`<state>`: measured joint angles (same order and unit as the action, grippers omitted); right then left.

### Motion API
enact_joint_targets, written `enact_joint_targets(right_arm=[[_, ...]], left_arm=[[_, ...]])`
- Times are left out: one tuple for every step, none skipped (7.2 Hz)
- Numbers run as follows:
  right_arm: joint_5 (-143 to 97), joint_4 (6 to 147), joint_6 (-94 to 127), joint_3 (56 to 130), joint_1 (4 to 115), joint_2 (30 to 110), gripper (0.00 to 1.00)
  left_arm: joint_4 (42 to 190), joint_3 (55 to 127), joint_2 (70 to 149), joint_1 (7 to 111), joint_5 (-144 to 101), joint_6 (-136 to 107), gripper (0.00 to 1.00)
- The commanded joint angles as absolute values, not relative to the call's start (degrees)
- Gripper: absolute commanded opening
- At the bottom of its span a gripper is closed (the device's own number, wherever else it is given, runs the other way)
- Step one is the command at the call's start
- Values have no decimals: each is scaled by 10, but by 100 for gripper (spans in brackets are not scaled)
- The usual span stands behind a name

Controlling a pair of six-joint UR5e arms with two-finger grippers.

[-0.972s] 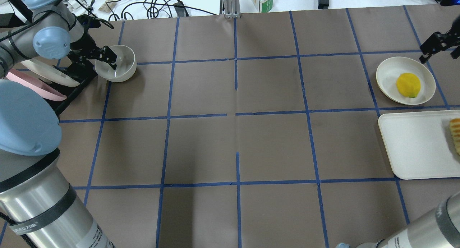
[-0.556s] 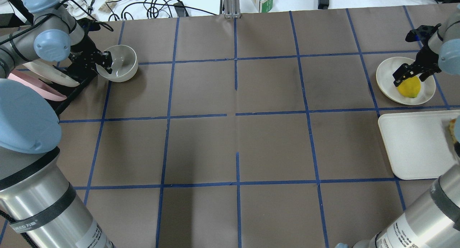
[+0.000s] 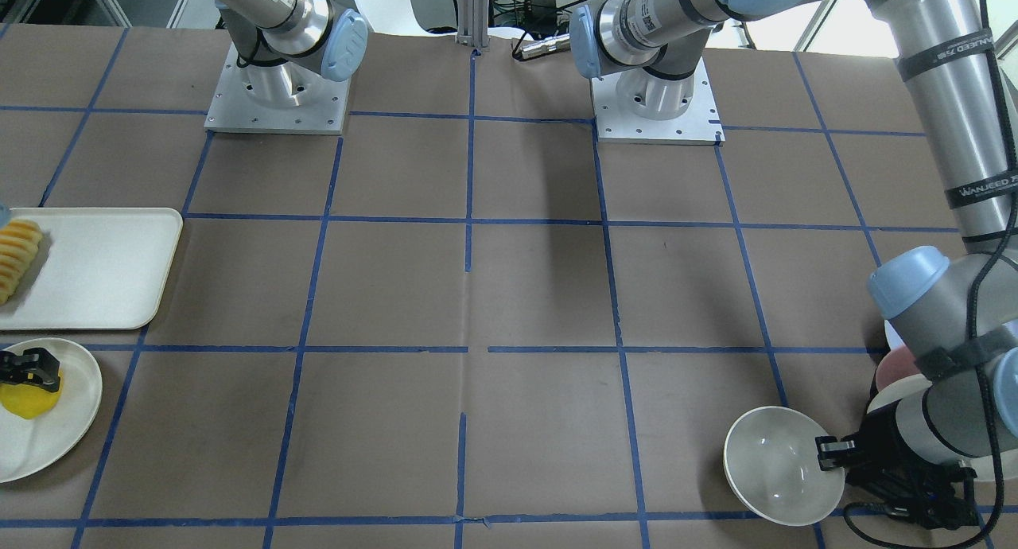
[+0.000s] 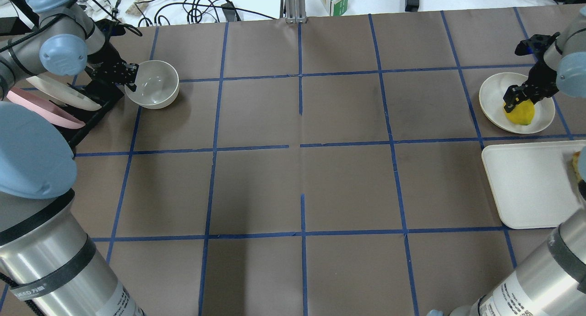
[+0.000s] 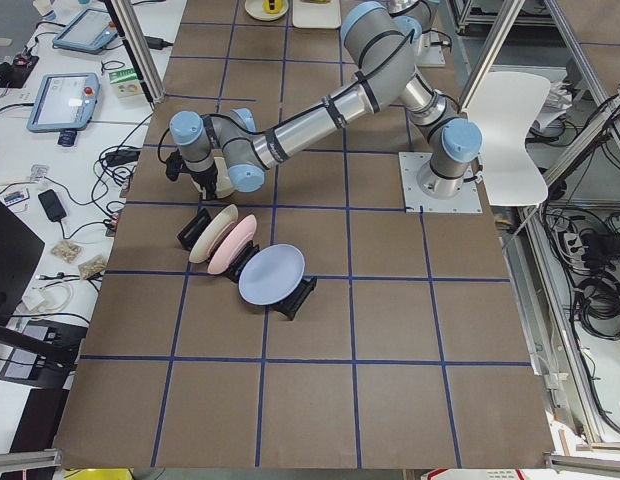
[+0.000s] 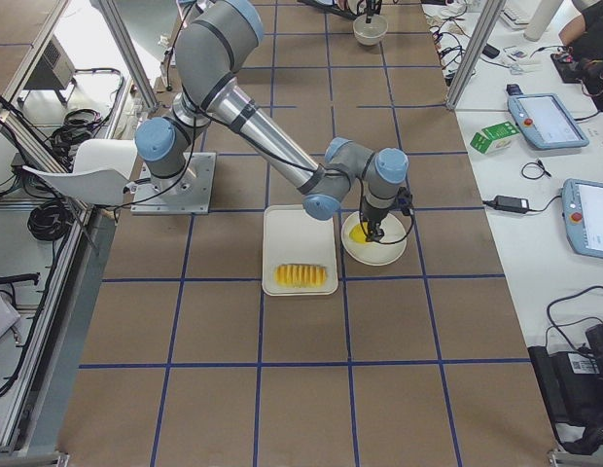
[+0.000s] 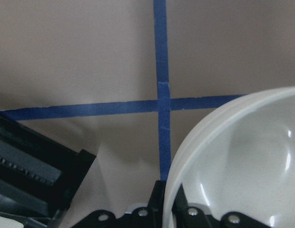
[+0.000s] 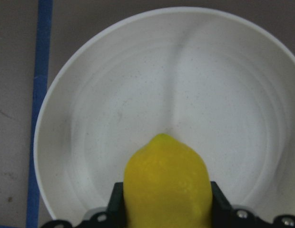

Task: Place bowl and put lemon in it

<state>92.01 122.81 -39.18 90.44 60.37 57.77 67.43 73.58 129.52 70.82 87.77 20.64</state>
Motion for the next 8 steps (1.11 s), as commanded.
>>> enact_joint_targets(right_arm=[[933, 1196, -390, 883, 603, 604, 15], [933, 1127, -383, 867, 604, 645, 15], [933, 1060, -368, 856, 604, 691, 15], [934, 997, -361, 850, 604, 760, 16], [935, 932, -343, 845, 604, 820, 16], [935, 892, -338, 839, 605, 862, 16], [930, 871, -306, 838, 606, 878, 16], [927, 858, -291, 839, 624, 878, 16]], left_arm=[[719, 738, 1260, 740, 880, 168, 0], [719, 739, 1257, 747, 881, 167, 0], [727, 738, 1252, 755, 879, 166, 0], [754, 743, 1240, 767, 859, 150, 0], [757, 757, 1234, 807, 793, 93, 0], [746, 779, 1233, 865, 784, 26, 0], [735, 792, 1231, 918, 772, -23, 0], [722, 792, 1230, 956, 770, -63, 0]])
